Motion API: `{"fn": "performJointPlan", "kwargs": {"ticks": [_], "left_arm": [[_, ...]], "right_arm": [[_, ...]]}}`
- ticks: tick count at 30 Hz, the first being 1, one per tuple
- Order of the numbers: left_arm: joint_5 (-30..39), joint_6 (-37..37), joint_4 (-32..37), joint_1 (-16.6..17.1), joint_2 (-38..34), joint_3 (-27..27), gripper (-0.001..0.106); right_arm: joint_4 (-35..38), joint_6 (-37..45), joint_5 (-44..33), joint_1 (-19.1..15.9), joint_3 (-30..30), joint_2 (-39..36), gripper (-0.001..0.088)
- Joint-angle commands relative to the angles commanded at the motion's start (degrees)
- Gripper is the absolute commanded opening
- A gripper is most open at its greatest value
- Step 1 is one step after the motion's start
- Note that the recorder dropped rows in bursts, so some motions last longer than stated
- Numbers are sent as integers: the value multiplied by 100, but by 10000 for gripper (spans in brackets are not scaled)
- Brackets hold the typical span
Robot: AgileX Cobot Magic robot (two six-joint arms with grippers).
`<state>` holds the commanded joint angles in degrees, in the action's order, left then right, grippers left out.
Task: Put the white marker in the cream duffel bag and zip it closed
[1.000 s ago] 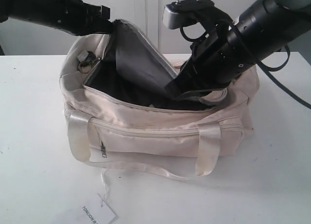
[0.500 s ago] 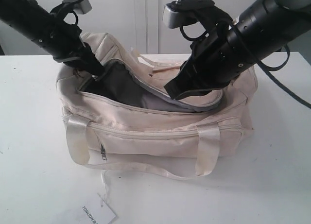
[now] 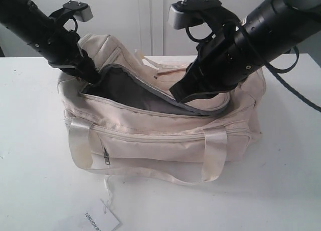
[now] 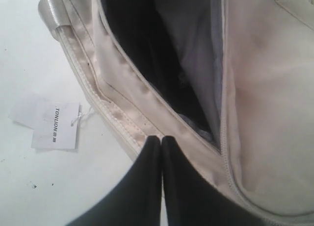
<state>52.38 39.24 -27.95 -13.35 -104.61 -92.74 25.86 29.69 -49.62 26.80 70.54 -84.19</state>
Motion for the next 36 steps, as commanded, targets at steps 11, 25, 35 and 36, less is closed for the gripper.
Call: {"fn": "performJointPlan", "kwargs": {"ticks": [11,25,35,36], "left_arm": [[37,-10,-152,0,376,0,591],[-812,-303,-39,0,1199,0,591],[-1046,-2531,1911,0,1168,0,591],[-1020,-2800,2109,10,1152,0,591]], "right_arm": [[0,0,52,0,0,0,0],[0,0,-3,0,0,0,0],[0,-85,-55,0,0,0,0],[0,-153,-55,0,0,0,0]]}}
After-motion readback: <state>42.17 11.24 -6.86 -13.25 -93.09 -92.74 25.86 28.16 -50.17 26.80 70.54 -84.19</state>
